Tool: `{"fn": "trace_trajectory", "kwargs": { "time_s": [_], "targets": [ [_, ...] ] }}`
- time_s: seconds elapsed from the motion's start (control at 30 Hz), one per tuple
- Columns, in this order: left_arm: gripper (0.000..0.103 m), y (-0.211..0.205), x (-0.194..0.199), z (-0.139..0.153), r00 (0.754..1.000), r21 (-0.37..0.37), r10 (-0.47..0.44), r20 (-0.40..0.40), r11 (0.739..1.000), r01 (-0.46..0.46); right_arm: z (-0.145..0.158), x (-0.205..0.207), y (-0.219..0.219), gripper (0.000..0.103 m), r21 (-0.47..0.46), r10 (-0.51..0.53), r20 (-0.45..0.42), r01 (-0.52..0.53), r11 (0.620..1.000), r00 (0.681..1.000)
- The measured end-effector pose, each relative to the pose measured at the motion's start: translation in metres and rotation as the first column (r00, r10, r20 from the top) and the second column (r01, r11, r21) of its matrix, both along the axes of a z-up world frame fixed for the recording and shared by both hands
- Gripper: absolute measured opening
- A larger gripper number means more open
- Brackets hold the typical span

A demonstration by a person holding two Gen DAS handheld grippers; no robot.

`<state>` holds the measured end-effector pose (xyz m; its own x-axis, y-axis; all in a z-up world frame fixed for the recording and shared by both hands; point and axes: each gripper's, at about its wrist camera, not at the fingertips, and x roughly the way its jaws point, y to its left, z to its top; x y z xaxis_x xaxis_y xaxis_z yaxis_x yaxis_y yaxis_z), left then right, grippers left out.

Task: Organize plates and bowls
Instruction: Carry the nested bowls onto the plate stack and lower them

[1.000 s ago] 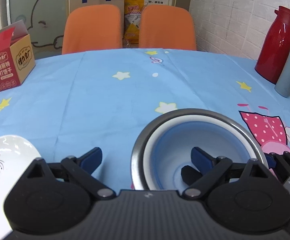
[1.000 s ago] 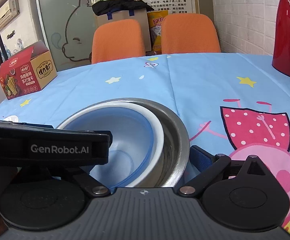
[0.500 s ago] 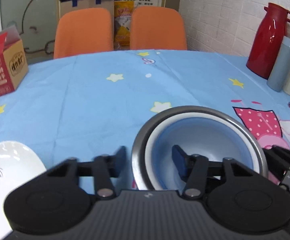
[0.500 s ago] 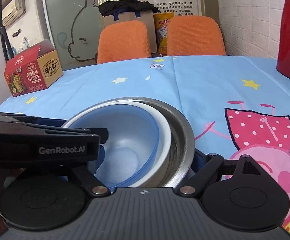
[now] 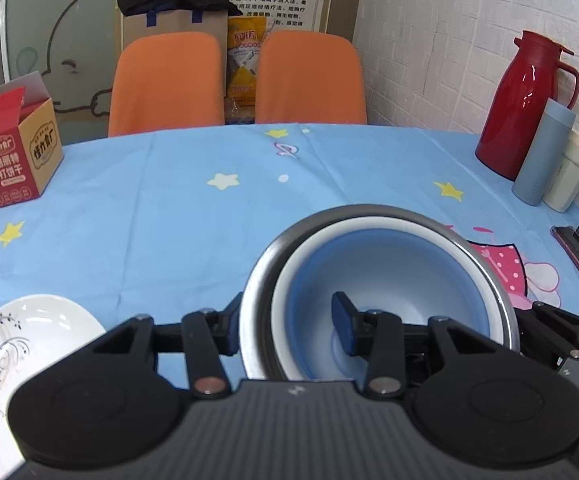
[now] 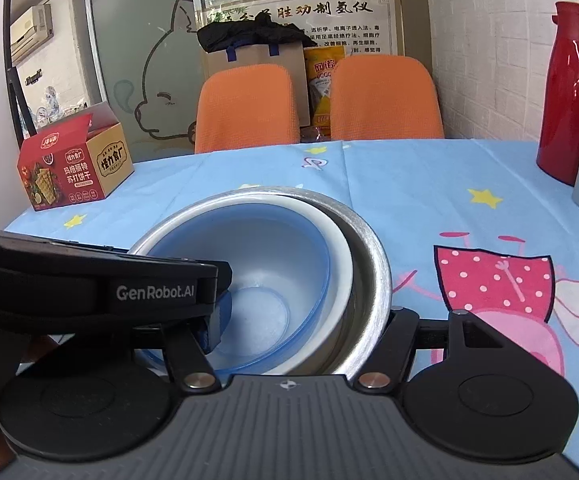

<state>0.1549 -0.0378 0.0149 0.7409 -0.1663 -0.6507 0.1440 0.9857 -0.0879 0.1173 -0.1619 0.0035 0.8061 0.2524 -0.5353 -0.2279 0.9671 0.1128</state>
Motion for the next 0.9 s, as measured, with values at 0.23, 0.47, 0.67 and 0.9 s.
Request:
{"fn": "trace_trajectory", "kwargs": {
  "time_s": [0.23,0.47,0.67,0.9],
  "targets": [
    [0.042,0.042,-0.019,0.023,0.995,-0.029,0.081,0.051,0.996,-0.079,0.023,-0.005,0.039,0.103,-0.034,0.084,0.055,-0.082,0.996,0.995],
    [0.044,0.121,-0.045,0.029,0.966,-0.007,0.25,0.068,0.968,-0.25,0.026,-0.009,0.113,0.103,-0.022,0.261,0.071,-0.261,0.965,0.963],
    [0.045,0.171,-0.059,0.008,0.939,-0.001,0.343,0.002,0.939,-0.343,0.006,-0.016,0.157,0.103,-0.014,0.357,0.007,-0.357,0.934,0.934],
    [0.045,0.184,-0.066,-0.01,0.934,-0.004,0.356,-0.033,0.934,-0.356,-0.007,-0.021,0.17,0.103,-0.021,0.377,-0.049,-0.378,0.926,0.925]
  ]
}}
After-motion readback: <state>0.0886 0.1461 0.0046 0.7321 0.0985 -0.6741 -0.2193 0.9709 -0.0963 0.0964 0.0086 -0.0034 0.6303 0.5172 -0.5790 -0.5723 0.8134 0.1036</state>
